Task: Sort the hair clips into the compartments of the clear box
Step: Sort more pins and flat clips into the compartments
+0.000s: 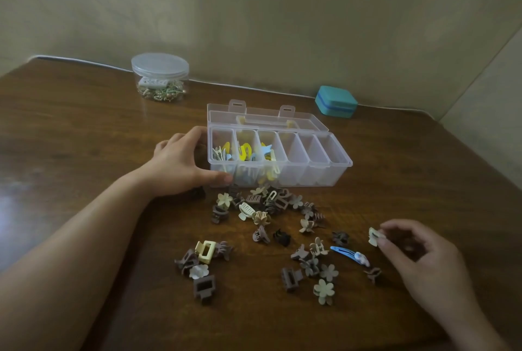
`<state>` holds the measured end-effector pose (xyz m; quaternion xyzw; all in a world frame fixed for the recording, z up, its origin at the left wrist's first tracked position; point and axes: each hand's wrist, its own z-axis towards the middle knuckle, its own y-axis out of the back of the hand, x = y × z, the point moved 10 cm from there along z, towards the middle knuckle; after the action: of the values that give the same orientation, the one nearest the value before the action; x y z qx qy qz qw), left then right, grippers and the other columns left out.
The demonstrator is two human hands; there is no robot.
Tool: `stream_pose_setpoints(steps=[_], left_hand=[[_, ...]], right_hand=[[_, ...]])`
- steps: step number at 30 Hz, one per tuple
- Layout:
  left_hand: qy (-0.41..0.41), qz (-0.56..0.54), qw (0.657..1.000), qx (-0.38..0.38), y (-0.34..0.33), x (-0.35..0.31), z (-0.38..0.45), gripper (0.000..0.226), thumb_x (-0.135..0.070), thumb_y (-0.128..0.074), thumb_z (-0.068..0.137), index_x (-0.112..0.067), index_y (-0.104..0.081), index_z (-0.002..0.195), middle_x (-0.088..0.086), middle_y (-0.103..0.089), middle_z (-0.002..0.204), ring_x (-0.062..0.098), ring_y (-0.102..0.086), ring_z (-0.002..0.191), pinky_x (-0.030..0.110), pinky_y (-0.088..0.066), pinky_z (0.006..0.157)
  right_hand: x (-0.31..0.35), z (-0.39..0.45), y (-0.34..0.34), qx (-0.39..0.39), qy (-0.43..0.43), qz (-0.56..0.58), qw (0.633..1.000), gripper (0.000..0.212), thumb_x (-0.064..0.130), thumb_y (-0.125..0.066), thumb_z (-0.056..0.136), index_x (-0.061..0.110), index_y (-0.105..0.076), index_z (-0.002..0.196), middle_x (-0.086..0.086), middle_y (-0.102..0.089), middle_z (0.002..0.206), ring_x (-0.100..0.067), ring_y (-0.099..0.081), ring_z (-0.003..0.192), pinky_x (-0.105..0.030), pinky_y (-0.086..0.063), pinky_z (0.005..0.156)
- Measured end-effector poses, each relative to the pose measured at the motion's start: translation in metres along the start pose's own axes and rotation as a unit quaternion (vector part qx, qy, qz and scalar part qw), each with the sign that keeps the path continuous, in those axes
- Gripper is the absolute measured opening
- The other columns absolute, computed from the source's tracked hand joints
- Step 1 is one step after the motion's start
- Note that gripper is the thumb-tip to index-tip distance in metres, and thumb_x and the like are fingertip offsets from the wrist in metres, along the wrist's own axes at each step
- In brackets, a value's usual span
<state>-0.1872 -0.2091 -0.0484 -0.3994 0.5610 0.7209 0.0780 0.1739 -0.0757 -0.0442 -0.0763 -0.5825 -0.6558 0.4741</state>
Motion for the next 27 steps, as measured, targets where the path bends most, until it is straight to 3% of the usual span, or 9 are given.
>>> stream_pose_setpoints(steps=[4,6,8,11,15,17,21,24,27], left_hand=[[0.002,0.001,1.000,-0.008,0.002,-0.004,-0.003,0.098,-0.067,-0.074,0.058,-0.031,-0.034,0.141,-0.014,-0.036,0.113,0.005,-0.022,0.109,0.040,-0.018,0.111],[0.003,-0.004,1.000,-0.002,0.001,-0.003,-0.003,0.098,-0.066,-0.069,0.055,-0.032,-0.034,0.141,-0.015,-0.036,0.113,0.005,-0.022,0.109,0.040,-0.018,0.111],[0.004,-0.004,1.000,0.002,0.001,-0.002,-0.002,0.100,-0.066,-0.066,0.052,-0.033,-0.034,0.140,-0.015,-0.036,0.113,0.004,-0.022,0.110,0.040,-0.017,0.111],[0.003,-0.005,1.000,0.003,0.001,-0.001,-0.002,0.104,-0.072,-0.067,0.049,-0.034,-0.034,0.140,-0.016,-0.036,0.112,0.004,-0.021,0.110,0.040,-0.017,0.111],[-0.005,-0.008,1.000,0.003,0.000,0.000,-0.001,0.106,-0.074,-0.075,0.051,-0.034,-0.034,0.140,-0.016,-0.036,0.112,0.004,-0.022,0.110,0.039,-0.017,0.110],[-0.010,-0.008,1.000,0.002,0.000,0.000,0.001,0.098,-0.069,-0.075,0.057,-0.035,-0.034,0.139,-0.016,-0.037,0.114,0.003,-0.022,0.111,0.039,-0.017,0.111],[-0.018,-0.006,1.000,-0.001,0.000,0.003,0.003,0.090,-0.061,-0.078,0.065,-0.036,-0.033,0.139,-0.016,-0.036,0.118,0.004,-0.023,0.114,0.040,-0.015,0.112],[-0.021,-0.002,1.000,0.002,0.000,0.007,0.006,0.093,-0.064,-0.077,0.064,-0.037,-0.032,0.140,-0.017,-0.037,0.120,0.005,-0.026,0.118,0.040,-0.015,0.113],[-0.022,0.003,1.000,0.013,-0.004,0.012,0.009,0.102,-0.080,-0.065,0.051,-0.040,-0.031,0.139,-0.015,-0.044,0.130,0.008,-0.031,0.128,0.041,-0.016,0.114]], right_hand=[[0.028,-0.006,0.004,-0.004,0.057,-0.057,0.997,0.026,0.018,-0.077,0.078,0.041,-0.065,0.082,0.023,-0.066,0.090,0.003,-0.058,0.097,-0.010,-0.044,0.078],[0.059,-0.014,0.001,0.010,0.140,-0.111,0.984,0.013,0.037,-0.071,0.078,0.041,-0.062,0.085,0.030,-0.059,0.092,0.001,-0.056,0.095,-0.017,-0.043,0.079],[0.073,-0.021,-0.013,0.051,0.187,-0.192,0.962,0.023,0.043,-0.075,0.069,0.043,-0.063,0.089,0.036,-0.048,0.092,-0.004,-0.055,0.087,-0.027,-0.044,0.072],[0.078,-0.023,-0.028,0.082,0.193,-0.255,0.944,0.040,0.025,-0.091,0.054,0.038,-0.068,0.085,0.039,-0.036,0.084,-0.006,-0.053,0.076,-0.029,-0.040,0.062],[0.078,-0.017,-0.025,0.073,0.173,-0.231,0.955,0.040,0.018,-0.091,0.056,0.039,-0.067,0.081,0.032,-0.044,0.080,-0.006,-0.054,0.073,-0.030,-0.041,0.061],[0.079,-0.006,-0.017,0.069,0.135,-0.178,0.972,0.036,0.021,-0.087,0.063,0.044,-0.064,0.078,0.023,-0.053,0.082,-0.003,-0.056,0.075,-0.021,-0.043,0.063],[0.116,0.031,-0.017,0.066,0.122,-0.023,0.990,0.022,0.022,-0.079,0.073,0.037,-0.065,0.079,0.012,-0.065,0.082,0.001,-0.059,0.082,-0.003,-0.043,0.059],[0.163,0.062,-0.051,0.089,0.145,0.026,0.985,0.013,0.025,-0.074,0.078,0.033,-0.064,0.080,0.014,-0.065,0.078,0.001,-0.059,0.075,-0.007,-0.044,0.059],[0.198,0.087,-0.098,0.109,0.158,0.038,0.981,0.010,0.024,-0.073,0.081,0.029,-0.064,0.080,0.012,-0.065,0.077,-0.002,-0.059,0.070,-0.011,-0.046,0.056]])
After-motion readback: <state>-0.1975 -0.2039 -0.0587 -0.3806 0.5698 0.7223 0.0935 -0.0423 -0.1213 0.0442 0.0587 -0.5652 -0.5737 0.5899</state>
